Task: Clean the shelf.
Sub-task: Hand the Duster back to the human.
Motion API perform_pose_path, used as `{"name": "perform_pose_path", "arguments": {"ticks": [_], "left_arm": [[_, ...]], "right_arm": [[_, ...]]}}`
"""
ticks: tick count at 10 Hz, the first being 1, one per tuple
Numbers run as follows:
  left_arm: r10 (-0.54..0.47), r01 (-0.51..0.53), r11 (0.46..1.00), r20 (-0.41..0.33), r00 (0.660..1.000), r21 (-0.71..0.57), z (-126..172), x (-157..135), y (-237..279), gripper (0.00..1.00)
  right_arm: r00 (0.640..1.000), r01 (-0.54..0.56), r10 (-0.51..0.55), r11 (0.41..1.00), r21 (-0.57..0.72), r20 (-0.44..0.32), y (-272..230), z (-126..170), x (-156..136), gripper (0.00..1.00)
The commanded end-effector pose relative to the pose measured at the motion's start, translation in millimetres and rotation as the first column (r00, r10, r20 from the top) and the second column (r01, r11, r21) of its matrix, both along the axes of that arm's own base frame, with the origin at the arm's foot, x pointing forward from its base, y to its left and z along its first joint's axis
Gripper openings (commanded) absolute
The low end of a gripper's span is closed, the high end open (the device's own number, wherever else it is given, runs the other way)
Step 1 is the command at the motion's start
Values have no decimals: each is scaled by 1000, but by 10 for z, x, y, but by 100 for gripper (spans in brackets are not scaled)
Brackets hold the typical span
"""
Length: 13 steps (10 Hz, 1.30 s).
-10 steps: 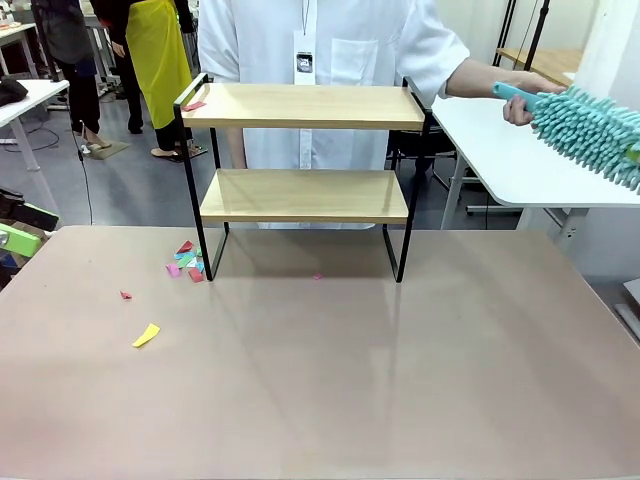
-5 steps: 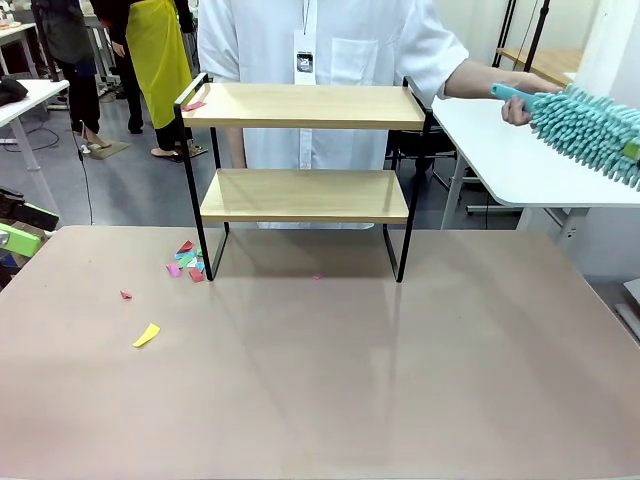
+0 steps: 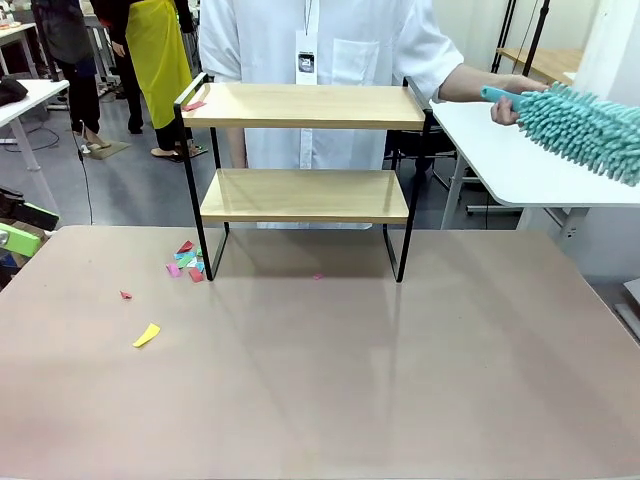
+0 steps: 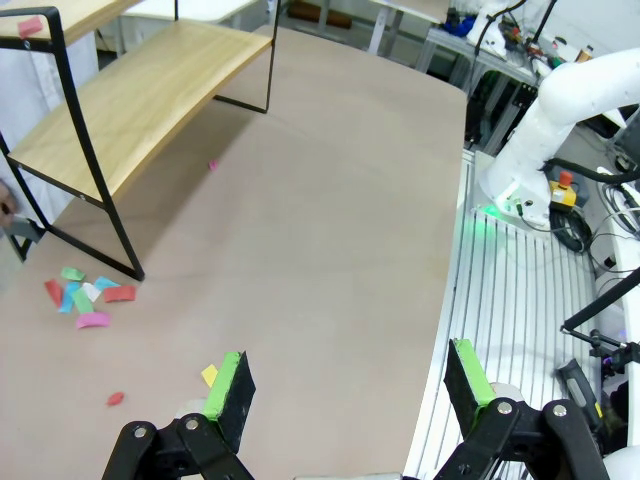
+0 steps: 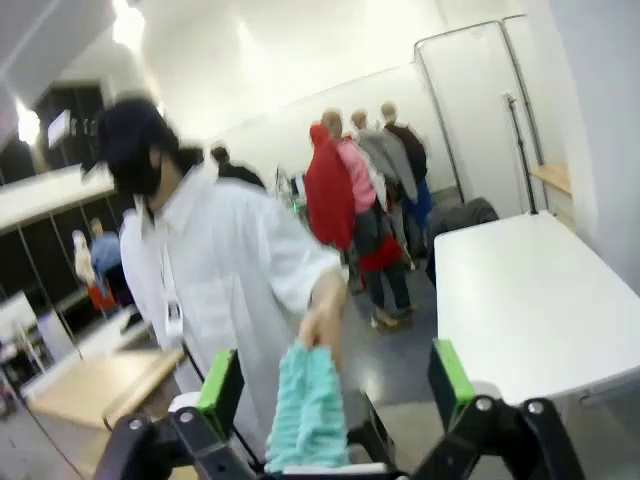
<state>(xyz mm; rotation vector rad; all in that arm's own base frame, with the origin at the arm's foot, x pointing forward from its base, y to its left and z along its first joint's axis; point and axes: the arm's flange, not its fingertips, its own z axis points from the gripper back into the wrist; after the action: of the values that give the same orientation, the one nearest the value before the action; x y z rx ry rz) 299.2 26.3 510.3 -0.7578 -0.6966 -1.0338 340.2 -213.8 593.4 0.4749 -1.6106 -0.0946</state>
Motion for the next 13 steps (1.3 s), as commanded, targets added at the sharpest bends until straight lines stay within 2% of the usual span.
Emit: {"name": "perform_pose_path", "arguments": {"ticks": [1,3,4,5,13], "left_arm": [[3,-3,1000,11,1000,-13,23,15,-10,100],[3,-3,1000,11,1000,-13,23,15,-10,100],[3,-3,1000,11,1000,-13,23,15,-10,100],[3,-3,1000,11,1000,-13,23,15,-10,100],[3,-3,1000,11,1000,-13,23,15,-10,100]], "right_arm": [[999,45,-49,976,211,14,-526,355,72,100],[995,82,-95,950,300,29,-942,497,59,100],[997,70,-80,950,303,20,-987,481,74,100],[995,89,-99,963,255,25,-835,485,-65,100],[995,89,-99,963,255,25,-835,485,-65,100]]}}
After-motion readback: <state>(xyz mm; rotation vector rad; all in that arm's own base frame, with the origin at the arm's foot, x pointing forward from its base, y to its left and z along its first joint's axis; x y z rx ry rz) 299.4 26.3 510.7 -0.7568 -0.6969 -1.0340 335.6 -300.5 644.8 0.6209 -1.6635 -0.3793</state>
